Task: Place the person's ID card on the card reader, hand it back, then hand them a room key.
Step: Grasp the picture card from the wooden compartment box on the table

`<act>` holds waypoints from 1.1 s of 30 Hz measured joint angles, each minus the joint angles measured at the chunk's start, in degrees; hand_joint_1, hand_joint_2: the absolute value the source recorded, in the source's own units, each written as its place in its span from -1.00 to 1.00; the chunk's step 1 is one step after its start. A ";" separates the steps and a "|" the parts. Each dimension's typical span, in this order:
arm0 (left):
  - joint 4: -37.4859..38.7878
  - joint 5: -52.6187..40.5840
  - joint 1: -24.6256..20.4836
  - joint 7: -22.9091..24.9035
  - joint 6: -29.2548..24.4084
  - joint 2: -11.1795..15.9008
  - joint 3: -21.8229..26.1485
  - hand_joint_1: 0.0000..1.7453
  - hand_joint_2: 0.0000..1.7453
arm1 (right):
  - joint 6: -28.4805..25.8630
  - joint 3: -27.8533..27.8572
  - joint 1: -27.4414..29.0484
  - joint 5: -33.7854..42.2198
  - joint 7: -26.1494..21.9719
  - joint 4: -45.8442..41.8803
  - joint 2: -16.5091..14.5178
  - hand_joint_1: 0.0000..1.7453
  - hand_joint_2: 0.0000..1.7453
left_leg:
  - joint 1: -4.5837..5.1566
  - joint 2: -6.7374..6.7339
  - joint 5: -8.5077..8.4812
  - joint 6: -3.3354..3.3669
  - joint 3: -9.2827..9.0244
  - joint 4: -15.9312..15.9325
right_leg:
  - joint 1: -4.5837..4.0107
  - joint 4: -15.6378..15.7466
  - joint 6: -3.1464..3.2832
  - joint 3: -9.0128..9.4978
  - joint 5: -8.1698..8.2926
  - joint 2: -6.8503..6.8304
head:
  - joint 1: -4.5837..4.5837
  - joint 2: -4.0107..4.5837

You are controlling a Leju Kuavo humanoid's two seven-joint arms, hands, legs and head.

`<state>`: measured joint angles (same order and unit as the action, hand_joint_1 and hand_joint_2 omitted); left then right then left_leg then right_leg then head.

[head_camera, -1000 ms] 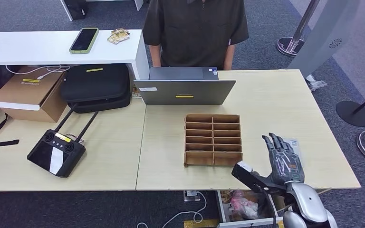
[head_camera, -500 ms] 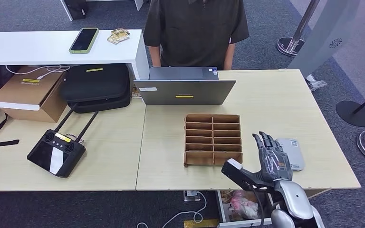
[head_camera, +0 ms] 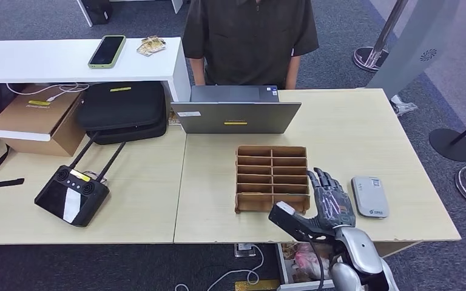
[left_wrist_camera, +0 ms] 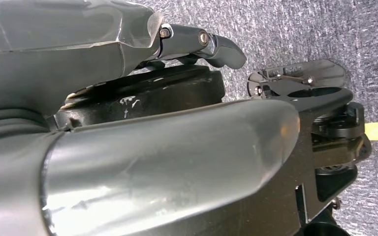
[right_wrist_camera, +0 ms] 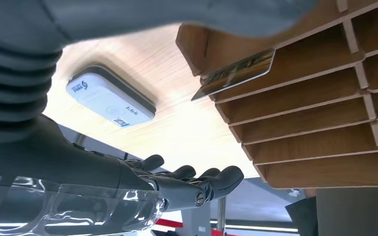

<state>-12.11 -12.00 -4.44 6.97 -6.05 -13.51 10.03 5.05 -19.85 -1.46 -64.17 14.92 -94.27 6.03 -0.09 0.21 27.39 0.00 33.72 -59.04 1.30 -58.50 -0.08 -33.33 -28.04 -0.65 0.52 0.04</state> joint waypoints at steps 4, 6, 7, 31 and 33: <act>-0.04 0.01 -0.11 0.02 0.00 0.00 0.00 -1.00 -1.00 | -0.07 0.10 0.00 0.35 -0.57 0.13 -0.39 -1.00 1.00 | 0.00 0.00 0.00 0.00 0.00 0.00 | 0.00 0.00 0.00 0.00 0.00 0.00 | 0.00 0.00; -0.08 0.10 -0.12 0.02 -0.01 0.00 0.01 -1.00 -1.00 | -0.07 0.17 -0.01 0.39 -0.63 0.13 -0.45 -1.00 1.00 | 0.00 0.00 0.00 0.00 0.00 0.00 | 0.00 0.00 0.00 0.00 0.00 0.00 | 0.00 0.00; -0.10 0.16 -0.12 0.02 -0.02 0.00 0.01 -1.00 -1.00 | -0.07 0.21 -0.03 0.39 -0.64 0.14 -0.45 -1.00 1.00 | 0.00 0.00 0.00 0.00 0.00 0.00 | 0.00 0.00 0.00 0.00 0.00 0.00 | 0.00 0.00; -0.28 -0.15 -0.11 -0.37 -0.17 0.00 0.00 -1.00 -1.00 | -0.04 0.64 -2.04 1.11 -1.58 3.06 -0.96 -1.00 1.00 | 0.00 0.01 0.00 0.00 0.00 0.00 | 0.00 -0.01 0.00 0.00 0.00 -0.01 | 0.00 0.00; -0.28 -0.39 -0.11 -0.37 -0.18 -0.01 0.00 -1.00 -1.00 | -0.05 0.64 -2.06 1.19 -1.57 3.22 -1.03 -1.00 1.00 | 0.00 0.01 0.00 0.00 0.00 0.00 | 0.00 0.00 0.00 0.00 0.00 -0.01 | 0.00 0.00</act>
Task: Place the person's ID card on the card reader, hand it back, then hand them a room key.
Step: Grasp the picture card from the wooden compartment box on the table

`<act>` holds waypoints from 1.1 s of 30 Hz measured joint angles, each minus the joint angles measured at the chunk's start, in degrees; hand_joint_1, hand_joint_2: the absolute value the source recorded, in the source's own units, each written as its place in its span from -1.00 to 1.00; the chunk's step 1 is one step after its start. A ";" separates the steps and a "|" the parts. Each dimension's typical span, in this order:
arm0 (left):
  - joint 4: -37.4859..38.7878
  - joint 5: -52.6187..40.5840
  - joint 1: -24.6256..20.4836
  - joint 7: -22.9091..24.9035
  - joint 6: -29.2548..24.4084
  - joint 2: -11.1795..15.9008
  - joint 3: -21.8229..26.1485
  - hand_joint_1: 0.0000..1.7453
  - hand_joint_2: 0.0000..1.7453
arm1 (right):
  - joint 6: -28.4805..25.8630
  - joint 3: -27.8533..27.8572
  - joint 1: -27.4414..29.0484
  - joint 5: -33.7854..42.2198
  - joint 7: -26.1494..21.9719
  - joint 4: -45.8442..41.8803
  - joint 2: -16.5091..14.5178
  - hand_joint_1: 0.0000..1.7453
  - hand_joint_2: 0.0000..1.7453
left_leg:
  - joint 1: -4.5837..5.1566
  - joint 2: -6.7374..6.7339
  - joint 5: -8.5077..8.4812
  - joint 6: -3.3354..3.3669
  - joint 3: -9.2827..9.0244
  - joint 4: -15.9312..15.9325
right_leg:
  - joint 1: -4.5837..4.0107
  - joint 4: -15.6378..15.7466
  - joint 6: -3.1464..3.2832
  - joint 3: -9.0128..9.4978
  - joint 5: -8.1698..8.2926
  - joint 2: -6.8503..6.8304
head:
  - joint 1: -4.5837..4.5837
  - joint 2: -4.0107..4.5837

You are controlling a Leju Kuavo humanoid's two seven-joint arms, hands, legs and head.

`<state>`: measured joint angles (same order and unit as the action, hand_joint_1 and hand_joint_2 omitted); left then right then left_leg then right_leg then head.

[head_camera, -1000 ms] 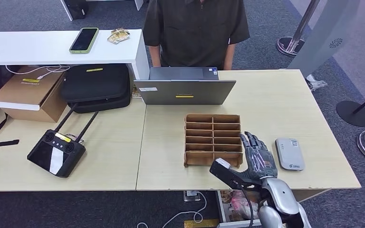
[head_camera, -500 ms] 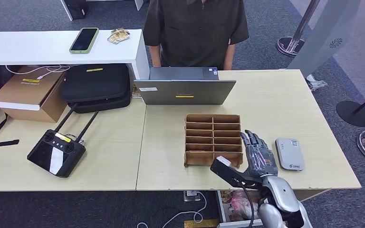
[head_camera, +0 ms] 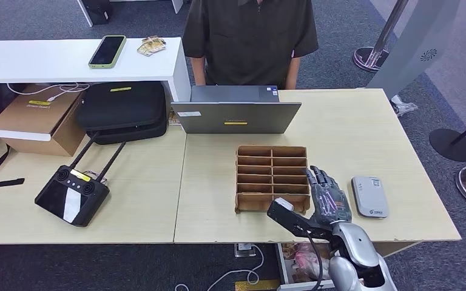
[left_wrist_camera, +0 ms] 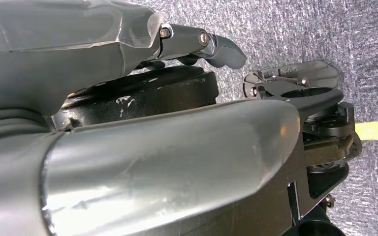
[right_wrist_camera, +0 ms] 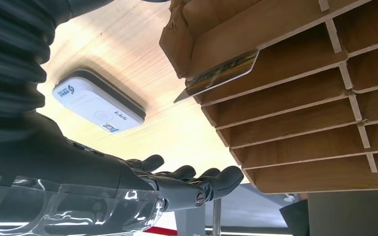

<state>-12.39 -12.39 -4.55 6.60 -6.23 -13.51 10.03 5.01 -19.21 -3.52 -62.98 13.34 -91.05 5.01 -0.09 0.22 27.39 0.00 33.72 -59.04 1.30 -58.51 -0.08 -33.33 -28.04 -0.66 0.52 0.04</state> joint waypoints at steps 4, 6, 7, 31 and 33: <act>0.00 -0.13 0.00 -0.01 -0.02 -0.02 0.00 -1.00 -1.00 | -0.01 0.01 0.00 0.27 -0.03 0.36 -0.21 -1.00 1.00 | 0.00 0.00 0.00 0.00 0.00 0.00 | 0.00 0.00 0.00 0.00 0.00 0.00 | 0.00 0.00; 0.00 -0.13 0.00 -0.05 -0.04 -0.02 0.00 -1.00 -1.00 | -0.03 0.02 0.00 0.43 -0.26 0.58 -0.32 -1.00 1.00 | 0.00 0.00 0.00 0.00 0.00 0.00 | 0.00 0.00 0.00 0.00 0.00 0.00 | 0.00 0.00; 0.00 -0.11 0.00 -0.09 -0.06 -0.02 0.00 -1.00 -1.00 | -0.04 0.02 -0.01 0.50 -0.45 0.72 -0.36 -1.00 1.00 | 0.00 0.00 0.00 0.00 0.00 0.00 | 0.00 0.00 0.00 0.00 0.00 0.00 | 0.00 0.00; 0.00 1.91 0.20 -1.86 0.11 0.21 0.00 -1.00 -1.00 | 2.29 0.90 -0.42 -0.77 -1.72 0.91 1.27 -1.00 1.00 | 0.00 0.00 0.00 0.00 0.01 0.00 | -0.01 0.00 0.00 0.00 0.00 0.00 | 0.00 0.00; 0.00 1.91 0.22 -1.98 0.11 0.22 0.00 -1.00 -1.00 | 2.23 0.90 -0.53 -0.58 -1.88 0.92 1.27 -1.00 1.00 | 0.00 0.00 0.00 0.00 0.01 0.00 | -0.01 0.00 0.00 0.00 0.00 0.00 | 0.00 0.00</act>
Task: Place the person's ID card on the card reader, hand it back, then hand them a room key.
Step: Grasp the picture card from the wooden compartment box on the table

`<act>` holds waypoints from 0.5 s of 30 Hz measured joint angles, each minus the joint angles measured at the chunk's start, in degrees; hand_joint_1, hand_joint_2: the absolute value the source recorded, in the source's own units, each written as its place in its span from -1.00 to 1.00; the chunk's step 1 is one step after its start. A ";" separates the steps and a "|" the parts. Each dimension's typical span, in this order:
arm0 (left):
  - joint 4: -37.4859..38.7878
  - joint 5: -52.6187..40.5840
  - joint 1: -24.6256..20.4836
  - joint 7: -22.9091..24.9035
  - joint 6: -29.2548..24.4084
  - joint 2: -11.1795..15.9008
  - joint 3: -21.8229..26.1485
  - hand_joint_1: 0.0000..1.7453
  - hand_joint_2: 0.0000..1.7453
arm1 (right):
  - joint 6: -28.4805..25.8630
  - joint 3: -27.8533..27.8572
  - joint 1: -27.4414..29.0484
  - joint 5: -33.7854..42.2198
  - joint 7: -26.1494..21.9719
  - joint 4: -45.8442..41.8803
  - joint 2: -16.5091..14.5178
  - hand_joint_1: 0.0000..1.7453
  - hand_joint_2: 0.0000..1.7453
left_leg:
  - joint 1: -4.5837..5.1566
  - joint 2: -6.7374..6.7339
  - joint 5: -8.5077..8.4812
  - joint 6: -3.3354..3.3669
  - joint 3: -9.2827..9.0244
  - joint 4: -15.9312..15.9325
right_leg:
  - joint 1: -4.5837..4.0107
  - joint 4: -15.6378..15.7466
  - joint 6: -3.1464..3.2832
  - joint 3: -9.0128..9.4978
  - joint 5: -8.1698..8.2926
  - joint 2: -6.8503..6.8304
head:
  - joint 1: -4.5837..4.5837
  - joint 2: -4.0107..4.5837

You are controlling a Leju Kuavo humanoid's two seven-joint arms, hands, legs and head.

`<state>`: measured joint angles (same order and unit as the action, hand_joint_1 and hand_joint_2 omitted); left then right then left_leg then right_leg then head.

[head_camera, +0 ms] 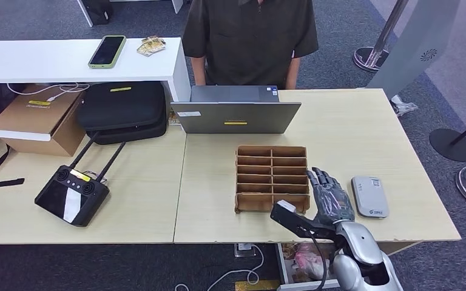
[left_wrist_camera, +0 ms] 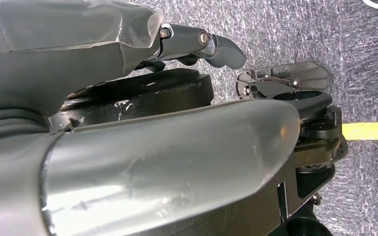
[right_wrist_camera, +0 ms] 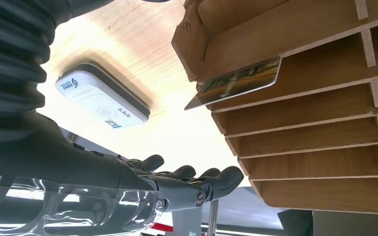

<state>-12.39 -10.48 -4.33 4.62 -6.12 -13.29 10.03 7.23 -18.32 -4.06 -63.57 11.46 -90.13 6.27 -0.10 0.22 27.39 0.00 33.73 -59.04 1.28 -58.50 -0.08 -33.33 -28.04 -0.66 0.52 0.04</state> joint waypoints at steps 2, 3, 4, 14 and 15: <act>0.00 -0.11 0.01 -0.01 0.00 0.00 0.00 -1.00 -1.00 | -0.09 0.00 -0.04 0.11 -0.04 0.01 0.00 -1.00 1.00 | 0.00 0.00 0.00 0.00 0.00 0.00 | 0.00 0.00 0.00 0.00 0.00 0.00 | 0.00 0.00; 0.00 -0.19 0.01 -0.01 0.00 0.00 0.00 -1.00 -1.00 | -0.15 -0.01 -0.05 0.15 -0.05 0.01 0.00 -1.00 1.00 | 0.00 0.00 0.00 0.00 0.00 0.00 | 0.00 0.00 0.00 0.00 0.00 0.00 | 0.00 0.00; 0.00 -0.27 0.01 0.00 0.00 0.00 0.00 -1.00 -1.00 | -0.23 -0.01 -0.04 0.18 -0.05 0.00 0.00 -1.00 1.00 | 0.00 0.00 0.00 0.00 0.00 0.00 | 0.00 0.00 0.00 0.00 0.00 0.00 | 0.00 0.00; 0.00 -0.42 -0.01 0.33 0.00 -0.01 0.00 -1.00 -1.00 | -0.59 0.00 0.38 0.29 -0.03 -0.08 0.00 -1.00 1.00 | 0.00 -0.01 0.00 0.00 0.00 0.00 | 0.01 0.01 0.00 0.00 0.00 0.00 | 0.00 0.00; 0.00 -0.49 -0.02 0.40 0.00 0.00 0.00 -1.00 -1.00 | -0.60 0.00 0.42 0.30 -0.03 -0.07 0.00 -1.00 1.00 | 0.00 -0.01 0.00 0.00 0.00 0.00 | 0.01 0.01 0.00 0.00 0.00 0.00 | 0.00 0.00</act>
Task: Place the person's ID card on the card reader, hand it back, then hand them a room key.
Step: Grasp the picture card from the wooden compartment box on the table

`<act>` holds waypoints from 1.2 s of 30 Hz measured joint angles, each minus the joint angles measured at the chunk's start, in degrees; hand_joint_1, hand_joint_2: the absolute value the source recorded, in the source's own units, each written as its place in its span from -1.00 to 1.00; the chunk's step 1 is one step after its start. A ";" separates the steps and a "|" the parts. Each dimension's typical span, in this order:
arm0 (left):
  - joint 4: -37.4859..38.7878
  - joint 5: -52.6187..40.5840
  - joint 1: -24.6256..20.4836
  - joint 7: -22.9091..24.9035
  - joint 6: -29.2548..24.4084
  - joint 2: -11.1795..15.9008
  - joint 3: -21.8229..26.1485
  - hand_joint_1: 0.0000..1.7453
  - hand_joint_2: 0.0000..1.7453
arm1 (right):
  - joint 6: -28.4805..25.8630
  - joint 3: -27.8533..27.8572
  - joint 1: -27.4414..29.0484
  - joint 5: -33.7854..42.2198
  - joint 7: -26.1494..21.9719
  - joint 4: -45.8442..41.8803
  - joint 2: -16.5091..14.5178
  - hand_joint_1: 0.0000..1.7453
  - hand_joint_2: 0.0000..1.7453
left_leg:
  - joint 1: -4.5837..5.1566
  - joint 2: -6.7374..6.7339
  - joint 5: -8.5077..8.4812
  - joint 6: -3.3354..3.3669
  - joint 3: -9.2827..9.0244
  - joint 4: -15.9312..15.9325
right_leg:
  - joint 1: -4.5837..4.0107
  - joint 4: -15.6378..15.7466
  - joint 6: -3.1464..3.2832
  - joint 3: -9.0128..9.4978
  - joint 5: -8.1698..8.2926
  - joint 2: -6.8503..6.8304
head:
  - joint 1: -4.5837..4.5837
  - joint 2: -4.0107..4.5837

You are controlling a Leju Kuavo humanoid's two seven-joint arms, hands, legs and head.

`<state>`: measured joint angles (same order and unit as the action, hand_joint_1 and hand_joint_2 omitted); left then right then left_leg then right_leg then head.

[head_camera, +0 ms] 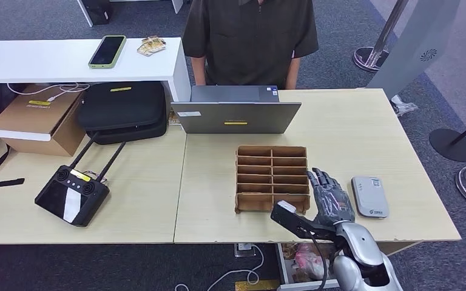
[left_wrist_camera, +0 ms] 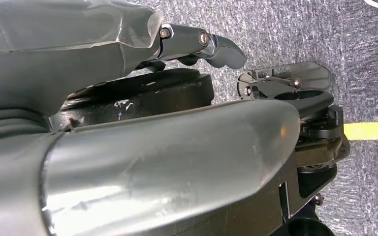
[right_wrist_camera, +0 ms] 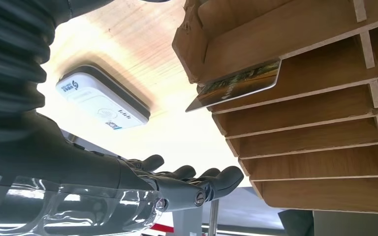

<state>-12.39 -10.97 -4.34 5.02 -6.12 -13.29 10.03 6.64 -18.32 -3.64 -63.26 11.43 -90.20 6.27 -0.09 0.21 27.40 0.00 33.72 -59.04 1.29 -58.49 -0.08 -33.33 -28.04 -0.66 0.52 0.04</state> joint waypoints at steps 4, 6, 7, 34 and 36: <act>0.00 -0.39 -0.04 0.16 0.00 0.00 0.00 -1.00 -1.00 | -0.03 0.00 0.13 0.04 0.00 0.00 0.00 0.03 1.00 | 0.00 0.00 0.00 0.00 0.00 0.00 | 0.00 0.00 0.00 0.00 0.00 0.00 | 0.00 0.00; 0.00 -0.48 -0.07 0.31 0.00 -0.01 0.00 -1.00 -1.00 | -0.08 0.00 0.26 0.07 0.03 -0.01 0.00 0.79 1.00 | 0.00 0.00 0.00 0.00 0.00 0.00 | 0.00 0.00 0.00 0.00 0.00 0.00 | 0.01 0.00; 0.00 -0.51 -0.09 0.39 0.00 -0.01 0.00 -1.00 -1.00 | -0.11 0.00 0.38 0.07 0.06 -0.03 0.00 0.89 1.00 | 0.00 0.00 0.00 0.00 0.00 0.00 | 0.00 0.00 0.00 -0.01 0.00 0.00 | 0.00 0.00; 0.00 -0.71 -0.08 0.52 0.00 -0.02 0.00 -1.00 -1.00 | -0.11 0.69 2.55 -0.22 0.73 -2.17 0.00 0.98 1.00 | 0.00 0.00 0.03 -0.02 0.00 0.00 | 0.00 0.00 0.02 -0.02 -0.02 0.00 | 0.00 0.00; 0.00 -0.62 -0.04 0.32 0.01 -0.02 0.00 -1.00 -1.00 | -0.19 0.90 3.01 -0.02 0.57 -2.58 0.00 0.99 1.00 | 0.00 0.00 0.03 -0.02 0.01 0.00 | 0.00 0.00 0.02 -0.02 -0.02 0.00 | 0.00 0.00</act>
<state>-12.39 -11.59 -4.39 5.34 -6.11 -13.31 10.03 6.45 -17.42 -0.62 -63.29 12.00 -92.78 6.27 -0.10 0.21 27.43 -0.01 33.73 -59.04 1.29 -58.49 -0.06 -33.35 -28.06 -0.66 0.52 0.04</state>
